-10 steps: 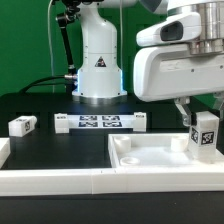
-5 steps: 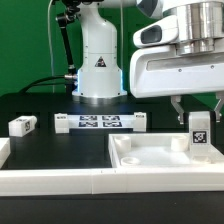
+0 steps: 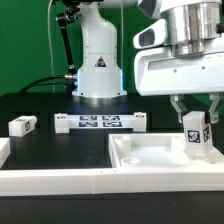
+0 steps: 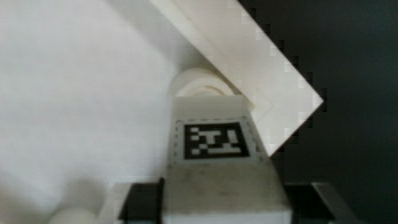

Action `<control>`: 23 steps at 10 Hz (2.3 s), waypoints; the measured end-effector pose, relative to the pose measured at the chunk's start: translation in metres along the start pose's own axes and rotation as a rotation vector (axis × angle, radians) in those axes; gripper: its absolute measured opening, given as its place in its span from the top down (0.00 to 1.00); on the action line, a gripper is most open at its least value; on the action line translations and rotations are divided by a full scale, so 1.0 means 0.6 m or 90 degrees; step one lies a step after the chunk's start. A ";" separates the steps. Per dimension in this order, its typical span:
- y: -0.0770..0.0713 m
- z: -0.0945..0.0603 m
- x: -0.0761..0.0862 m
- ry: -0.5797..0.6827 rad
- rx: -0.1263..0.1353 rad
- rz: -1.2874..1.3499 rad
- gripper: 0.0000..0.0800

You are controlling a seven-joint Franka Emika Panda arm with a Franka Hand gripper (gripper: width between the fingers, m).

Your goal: Assemble square table

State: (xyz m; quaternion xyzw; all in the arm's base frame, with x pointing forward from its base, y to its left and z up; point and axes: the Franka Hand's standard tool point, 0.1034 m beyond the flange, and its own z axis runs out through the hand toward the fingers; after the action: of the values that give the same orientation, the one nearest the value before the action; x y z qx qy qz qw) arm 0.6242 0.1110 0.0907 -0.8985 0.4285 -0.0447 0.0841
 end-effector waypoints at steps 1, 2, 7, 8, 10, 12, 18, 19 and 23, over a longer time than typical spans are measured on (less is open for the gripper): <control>0.000 0.000 -0.001 -0.004 0.002 0.041 0.64; 0.001 0.000 -0.002 -0.013 0.004 0.108 0.64; 0.000 0.002 -0.009 -0.023 0.005 0.171 0.63; -0.001 0.003 -0.008 -0.021 0.008 0.156 0.38; -0.003 0.004 -0.013 -0.021 0.009 0.047 0.23; -0.002 0.005 -0.011 -0.020 0.010 -0.057 0.20; -0.012 0.008 -0.025 -0.017 -0.011 -0.421 0.19; -0.010 0.009 -0.022 -0.017 -0.013 -0.497 0.19; -0.010 0.009 -0.010 -0.021 -0.016 -0.668 0.19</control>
Offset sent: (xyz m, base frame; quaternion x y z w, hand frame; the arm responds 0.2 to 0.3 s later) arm 0.0040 0.0113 -0.0025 0.0006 0.0024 0.1942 0.9810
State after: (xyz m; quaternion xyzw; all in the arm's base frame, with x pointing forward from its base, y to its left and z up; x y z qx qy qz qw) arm 0.6257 0.1199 0.0863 -0.9938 -0.0802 -0.0613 0.0466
